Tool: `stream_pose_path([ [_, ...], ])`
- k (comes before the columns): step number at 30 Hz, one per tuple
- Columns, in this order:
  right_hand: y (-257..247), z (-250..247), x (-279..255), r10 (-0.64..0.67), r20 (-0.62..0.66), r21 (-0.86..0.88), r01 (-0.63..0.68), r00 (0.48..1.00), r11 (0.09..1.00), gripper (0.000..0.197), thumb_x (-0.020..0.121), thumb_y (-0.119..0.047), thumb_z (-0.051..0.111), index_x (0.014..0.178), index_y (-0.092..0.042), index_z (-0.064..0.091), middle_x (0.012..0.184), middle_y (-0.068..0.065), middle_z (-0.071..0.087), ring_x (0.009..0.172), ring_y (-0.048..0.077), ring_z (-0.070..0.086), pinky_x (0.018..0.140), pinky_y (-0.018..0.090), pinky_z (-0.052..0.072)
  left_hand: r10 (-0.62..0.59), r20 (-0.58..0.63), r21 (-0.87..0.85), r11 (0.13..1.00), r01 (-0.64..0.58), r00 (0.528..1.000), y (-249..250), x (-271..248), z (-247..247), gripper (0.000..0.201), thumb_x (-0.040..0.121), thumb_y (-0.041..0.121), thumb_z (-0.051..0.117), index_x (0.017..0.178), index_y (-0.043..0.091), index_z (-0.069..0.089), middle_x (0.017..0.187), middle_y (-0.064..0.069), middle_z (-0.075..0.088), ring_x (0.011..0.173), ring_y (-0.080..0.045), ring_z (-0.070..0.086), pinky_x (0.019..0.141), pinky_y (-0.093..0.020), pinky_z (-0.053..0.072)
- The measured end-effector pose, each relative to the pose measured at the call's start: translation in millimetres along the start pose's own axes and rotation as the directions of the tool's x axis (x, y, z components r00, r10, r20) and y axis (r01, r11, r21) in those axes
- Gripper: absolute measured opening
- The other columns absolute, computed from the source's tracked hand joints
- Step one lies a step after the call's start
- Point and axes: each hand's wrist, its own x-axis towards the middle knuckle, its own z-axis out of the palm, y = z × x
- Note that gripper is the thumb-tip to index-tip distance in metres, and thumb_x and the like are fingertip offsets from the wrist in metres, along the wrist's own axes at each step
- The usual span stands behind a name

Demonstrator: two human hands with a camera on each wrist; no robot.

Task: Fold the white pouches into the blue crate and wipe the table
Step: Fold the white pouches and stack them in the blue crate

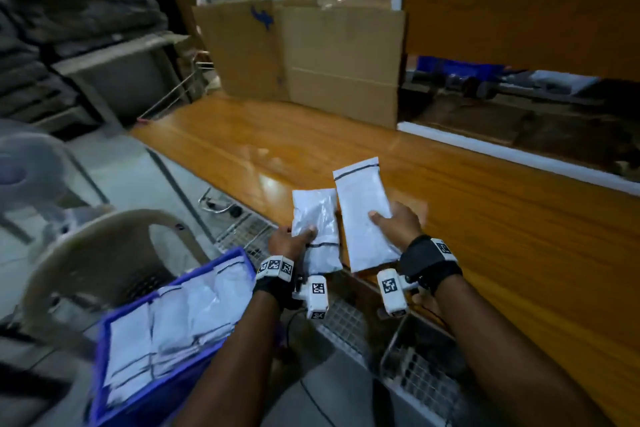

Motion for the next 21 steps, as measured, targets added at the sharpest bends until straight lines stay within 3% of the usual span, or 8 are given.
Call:
stream_pose_path([
  [3, -31, 70, 0, -0.048, 0.046, -0.002, 0.048, 0.998, 0.999, 0.029, 0.090, -0.034, 0.067, 0.108, -0.012, 0.070, 0.106, 0.006, 0.071, 0.096, 0.027, 0.065, 0.073, 0.029, 0.044, 0.000, -0.042, -0.087, 0.996, -0.004, 0.999, -35, 9, -50, 0.028, 0.084, 0.033, 0.078, 0.092, 0.006, 0.074, 0.084, -0.008, 0.070, 0.068, -0.016, 0.063, 0.065, -0.031, 0.051],
  [5, -49, 115, -1, -0.073, 0.080, 0.011, 0.072, 0.994, 0.997, 0.025, 0.090, -0.033, 0.067, 0.103, -0.012, 0.070, 0.105, 0.007, 0.072, 0.094, 0.025, 0.065, 0.071, 0.028, 0.042, -0.019, -0.078, -0.084, 0.996, 0.012, 0.997, -63, 22, -84, 0.033, 0.090, 0.041, 0.070, 0.084, 0.009, 0.071, 0.080, -0.010, 0.069, 0.076, -0.022, 0.064, 0.067, -0.031, 0.048],
  [9, -76, 206, 3, -0.114, 0.172, 0.000, 0.116, 0.978, 0.993, 0.040, 0.095, -0.035, 0.059, 0.127, -0.010, 0.062, 0.127, 0.009, 0.064, 0.115, 0.027, 0.060, 0.086, 0.031, 0.046, -0.130, -0.094, 0.007, 0.991, 0.132, 0.987, -120, 55, -160, 0.054, 0.103, 0.046, 0.042, 0.117, 0.001, 0.067, 0.121, -0.021, 0.065, 0.114, -0.032, 0.060, 0.081, -0.031, 0.039],
  [12, -90, 270, 8, -0.083, 0.256, 0.010, 0.084, 0.963, 0.996, 0.038, 0.100, -0.024, 0.050, 0.134, -0.009, 0.055, 0.133, 0.009, 0.060, 0.119, 0.027, 0.057, 0.093, 0.031, 0.043, -0.222, -0.101, 0.052, 0.972, 0.228, 0.970, -173, 79, -216, 0.054, 0.108, 0.037, 0.030, 0.124, -0.005, 0.061, 0.134, -0.030, 0.056, 0.125, -0.039, 0.052, 0.093, -0.035, 0.037],
  [15, -96, 326, 13, 0.039, 0.333, -0.029, -0.031, 0.942, 0.999, 0.030, 0.099, -0.015, 0.048, 0.124, -0.001, 0.057, 0.117, 0.015, 0.062, 0.098, 0.025, 0.058, 0.076, 0.026, 0.038, -0.316, -0.111, 0.032, 0.947, 0.321, 0.942, -235, 88, -266, 0.053, 0.105, 0.039, 0.041, 0.121, -0.007, 0.063, 0.130, -0.031, 0.058, 0.121, -0.039, 0.055, 0.098, -0.038, 0.039],
  [17, -97, 359, 13, 0.106, 0.382, -0.058, -0.091, 0.918, 0.994, 0.021, 0.096, -0.014, 0.050, 0.112, -0.002, 0.056, 0.105, 0.016, 0.058, 0.092, 0.025, 0.054, 0.074, 0.028, 0.038, -0.353, -0.143, -0.008, 0.935, 0.356, 0.925, -274, 88, -292, 0.060, 0.092, 0.050, 0.051, 0.119, -0.002, 0.066, 0.125, -0.027, 0.063, 0.118, -0.037, 0.058, 0.100, -0.040, 0.044],
  [19, -80, 397, 20, 0.149, 0.412, -0.122, -0.108, 0.899, 0.987, 0.016, 0.087, -0.022, 0.055, 0.098, -0.010, 0.056, 0.094, 0.015, 0.058, 0.089, 0.029, 0.057, 0.073, 0.036, 0.045, -0.427, -0.159, 0.022, 0.900, 0.436, 0.890, -313, 88, -318, 0.057, 0.094, 0.050, 0.052, 0.119, 0.001, 0.067, 0.125, -0.024, 0.064, 0.119, -0.037, 0.058, 0.101, -0.038, 0.043],
  [21, -51, 438, 34, 0.193, 0.453, -0.159, -0.134, 0.870, 0.978, 0.028, 0.073, -0.034, 0.058, 0.091, -0.013, 0.064, 0.091, 0.016, 0.064, 0.088, 0.035, 0.063, 0.076, 0.041, 0.053, -0.449, -0.189, 0.066, 0.882, 0.468, 0.873, -340, 84, -339, 0.055, 0.098, 0.051, 0.045, 0.119, 0.006, 0.068, 0.125, -0.022, 0.064, 0.118, -0.035, 0.059, 0.098, -0.035, 0.041],
])
